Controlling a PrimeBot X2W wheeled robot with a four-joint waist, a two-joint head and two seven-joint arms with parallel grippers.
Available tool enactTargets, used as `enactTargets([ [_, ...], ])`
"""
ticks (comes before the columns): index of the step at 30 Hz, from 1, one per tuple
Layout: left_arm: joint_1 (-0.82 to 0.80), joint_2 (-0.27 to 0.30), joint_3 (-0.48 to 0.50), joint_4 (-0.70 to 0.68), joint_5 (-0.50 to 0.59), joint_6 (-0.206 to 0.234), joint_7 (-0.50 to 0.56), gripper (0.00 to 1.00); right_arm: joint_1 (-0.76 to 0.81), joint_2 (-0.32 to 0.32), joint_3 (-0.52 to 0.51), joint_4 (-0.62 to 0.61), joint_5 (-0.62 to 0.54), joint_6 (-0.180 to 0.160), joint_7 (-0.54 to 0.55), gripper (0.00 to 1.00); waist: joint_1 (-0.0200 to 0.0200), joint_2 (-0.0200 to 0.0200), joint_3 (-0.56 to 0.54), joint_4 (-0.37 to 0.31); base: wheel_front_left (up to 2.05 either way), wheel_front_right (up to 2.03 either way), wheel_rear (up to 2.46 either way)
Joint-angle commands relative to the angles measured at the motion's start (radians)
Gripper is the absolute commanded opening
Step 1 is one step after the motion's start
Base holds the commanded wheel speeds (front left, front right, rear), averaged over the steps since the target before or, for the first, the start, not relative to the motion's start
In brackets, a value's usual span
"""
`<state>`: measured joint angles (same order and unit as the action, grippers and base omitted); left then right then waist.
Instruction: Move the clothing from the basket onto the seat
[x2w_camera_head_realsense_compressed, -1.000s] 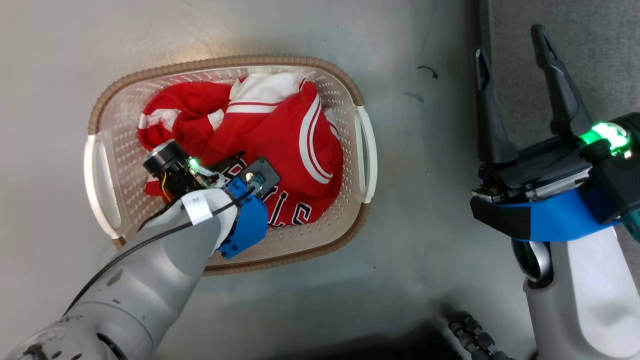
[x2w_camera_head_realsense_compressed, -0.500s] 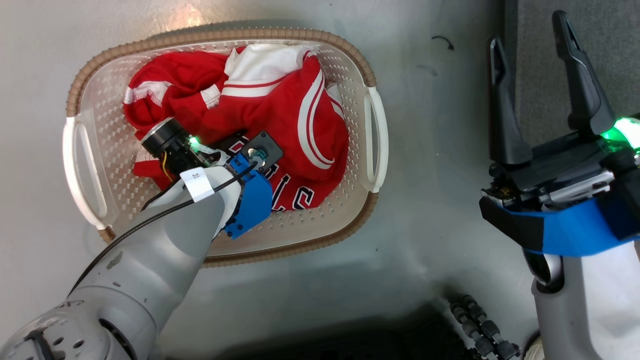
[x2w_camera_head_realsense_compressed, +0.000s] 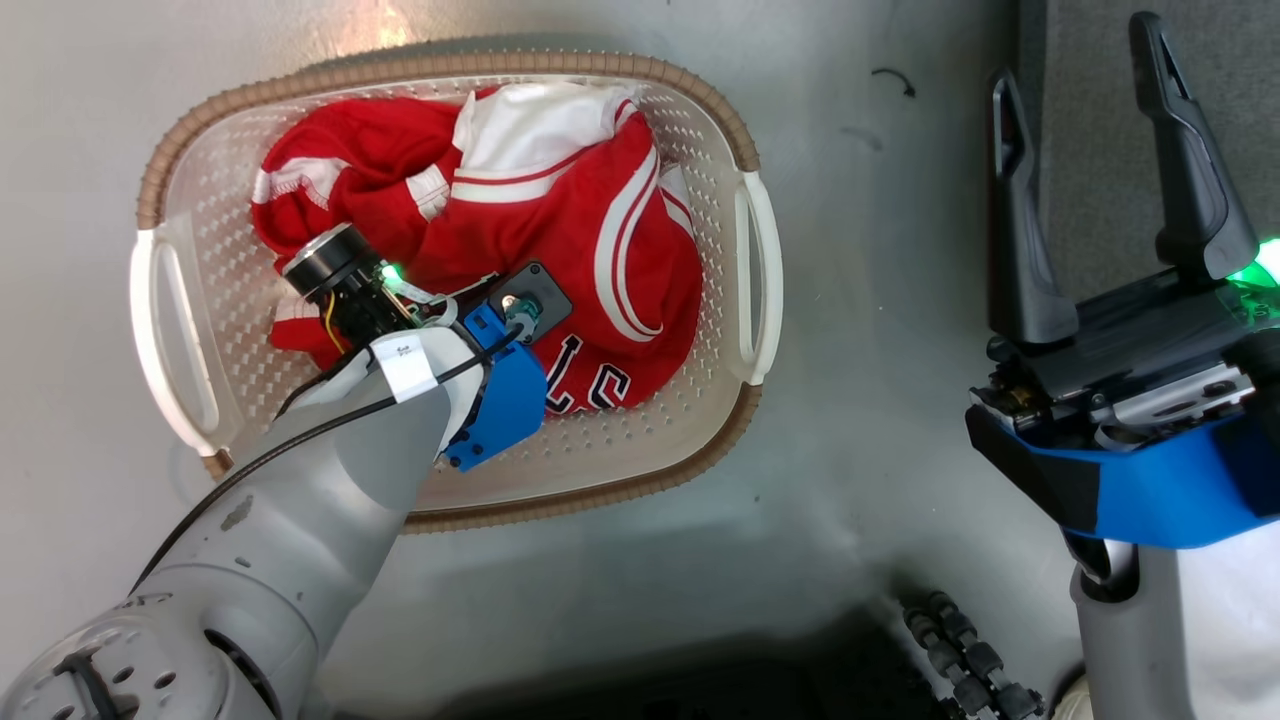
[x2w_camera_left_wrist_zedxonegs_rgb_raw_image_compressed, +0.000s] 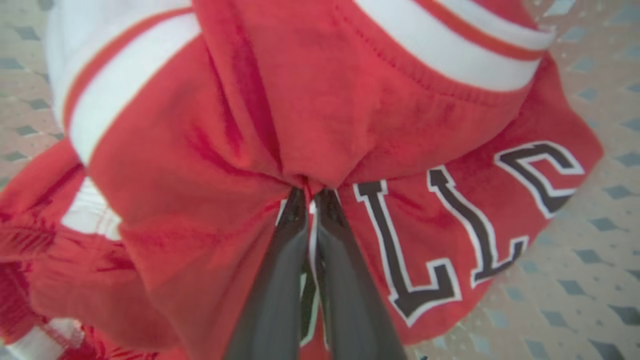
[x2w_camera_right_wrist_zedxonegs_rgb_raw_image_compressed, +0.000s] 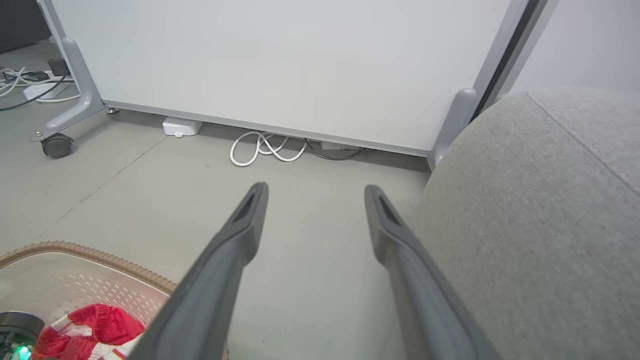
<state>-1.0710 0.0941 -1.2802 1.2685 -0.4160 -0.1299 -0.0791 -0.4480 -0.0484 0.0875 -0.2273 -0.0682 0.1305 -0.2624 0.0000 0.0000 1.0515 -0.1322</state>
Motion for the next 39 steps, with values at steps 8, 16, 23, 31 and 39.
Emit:
enactTargets([
  [8,-0.022,-0.012,-0.003,0.006,-0.015,-0.001,-0.080,0.00,-0.019,-0.004,0.001,0.023,0.019,0.000,-0.004,1.00,0.0000,0.0000,-0.061,0.010,0.00,0.00,0.00],
  [16,0.005,-0.024,0.011,-0.002,-0.065,-0.001,-0.150,0.00,-0.025,-0.004,-0.003,0.070,0.034,0.000,-0.004,1.00,0.0000,0.0000,-0.160,0.031,0.00,0.00,0.00],
  [23,0.040,-0.028,0.034,-0.017,-0.115,-0.001,-0.182,0.00,-0.005,-0.004,-0.011,0.124,0.043,0.000,-0.004,1.00,0.0000,0.0000,-0.267,0.051,0.00,0.00,0.00],
  [31,0.095,0.007,0.108,-0.105,-0.152,0.017,-0.187,0.00,0.036,-0.004,-0.019,0.173,0.057,0.000,-0.004,1.00,0.0000,0.0000,-0.402,0.072,0.00,0.00,0.00],
  [39,0.150,0.057,0.208,-0.226,-0.138,0.036,-0.187,0.00,0.081,-0.004,-0.029,0.208,0.073,0.000,-0.004,1.00,0.0000,0.0000,-0.521,0.089,0.00,0.00,0.00],
])
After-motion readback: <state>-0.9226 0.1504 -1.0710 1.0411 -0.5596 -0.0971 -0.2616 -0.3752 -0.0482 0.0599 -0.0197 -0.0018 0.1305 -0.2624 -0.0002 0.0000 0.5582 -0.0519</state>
